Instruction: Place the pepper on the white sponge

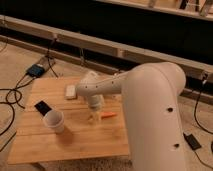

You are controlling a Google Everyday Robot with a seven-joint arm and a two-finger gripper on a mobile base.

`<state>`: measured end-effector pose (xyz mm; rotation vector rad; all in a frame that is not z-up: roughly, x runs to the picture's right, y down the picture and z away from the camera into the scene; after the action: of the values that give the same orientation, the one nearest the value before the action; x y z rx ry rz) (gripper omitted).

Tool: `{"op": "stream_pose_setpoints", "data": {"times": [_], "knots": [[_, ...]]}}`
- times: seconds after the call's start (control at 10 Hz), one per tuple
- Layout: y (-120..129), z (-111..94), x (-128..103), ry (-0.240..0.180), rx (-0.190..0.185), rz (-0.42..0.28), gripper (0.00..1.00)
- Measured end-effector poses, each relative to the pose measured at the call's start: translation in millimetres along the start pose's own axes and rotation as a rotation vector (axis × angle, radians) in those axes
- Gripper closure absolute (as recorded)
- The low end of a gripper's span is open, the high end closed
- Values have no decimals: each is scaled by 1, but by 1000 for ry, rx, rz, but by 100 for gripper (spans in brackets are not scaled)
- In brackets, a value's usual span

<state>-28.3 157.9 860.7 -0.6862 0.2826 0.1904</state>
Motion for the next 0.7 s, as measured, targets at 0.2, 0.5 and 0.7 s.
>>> {"op": "stream_pose_setpoints", "data": {"times": [0.2, 0.5, 0.7], "knots": [[-4, 11, -3, 15, -3, -3, 35], [-13, 24, -9, 30, -10, 3, 39], [-19, 28, -10, 35, -17, 17, 58]]}}
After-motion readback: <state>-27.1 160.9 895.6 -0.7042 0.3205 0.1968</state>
